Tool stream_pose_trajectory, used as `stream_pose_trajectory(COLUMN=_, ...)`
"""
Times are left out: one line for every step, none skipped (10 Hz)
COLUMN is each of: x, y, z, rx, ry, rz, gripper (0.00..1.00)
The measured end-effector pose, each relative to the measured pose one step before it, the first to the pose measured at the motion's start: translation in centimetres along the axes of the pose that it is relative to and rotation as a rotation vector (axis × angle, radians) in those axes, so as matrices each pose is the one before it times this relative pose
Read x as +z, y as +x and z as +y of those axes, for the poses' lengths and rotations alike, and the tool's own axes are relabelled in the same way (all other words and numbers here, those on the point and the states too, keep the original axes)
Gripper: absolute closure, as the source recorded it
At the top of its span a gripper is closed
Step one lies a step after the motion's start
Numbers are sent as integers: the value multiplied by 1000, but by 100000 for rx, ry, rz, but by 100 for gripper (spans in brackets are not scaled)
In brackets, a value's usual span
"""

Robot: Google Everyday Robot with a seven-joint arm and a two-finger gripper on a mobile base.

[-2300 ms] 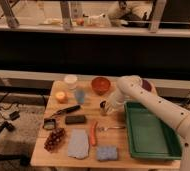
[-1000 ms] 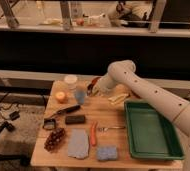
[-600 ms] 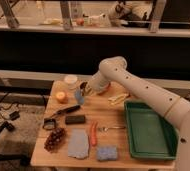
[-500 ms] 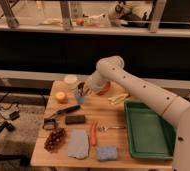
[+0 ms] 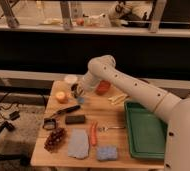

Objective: Stack cups on top of each other

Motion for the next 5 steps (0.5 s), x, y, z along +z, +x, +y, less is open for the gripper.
stream_pose_trajectory(x=302, y=26, z=-211, rx=-663, ry=-508, rz=-111, gripper=100)
stream_pose_trajectory(x=327, y=400, z=-132, rx=-610, ry=-800, rz=-163, gripper=100)
stream_pose_trajectory(x=209, y=666, z=-115, rx=-317, ry=-500, rz=-18, gripper=100)
stream_pose_trajectory(x=152, y=633, z=-28, rx=-178, ry=-293, rz=28, gripper=100)
stream_pose_trajectory(x=65, y=593, z=67, rx=-42, ry=-258, rz=238, gripper=100)
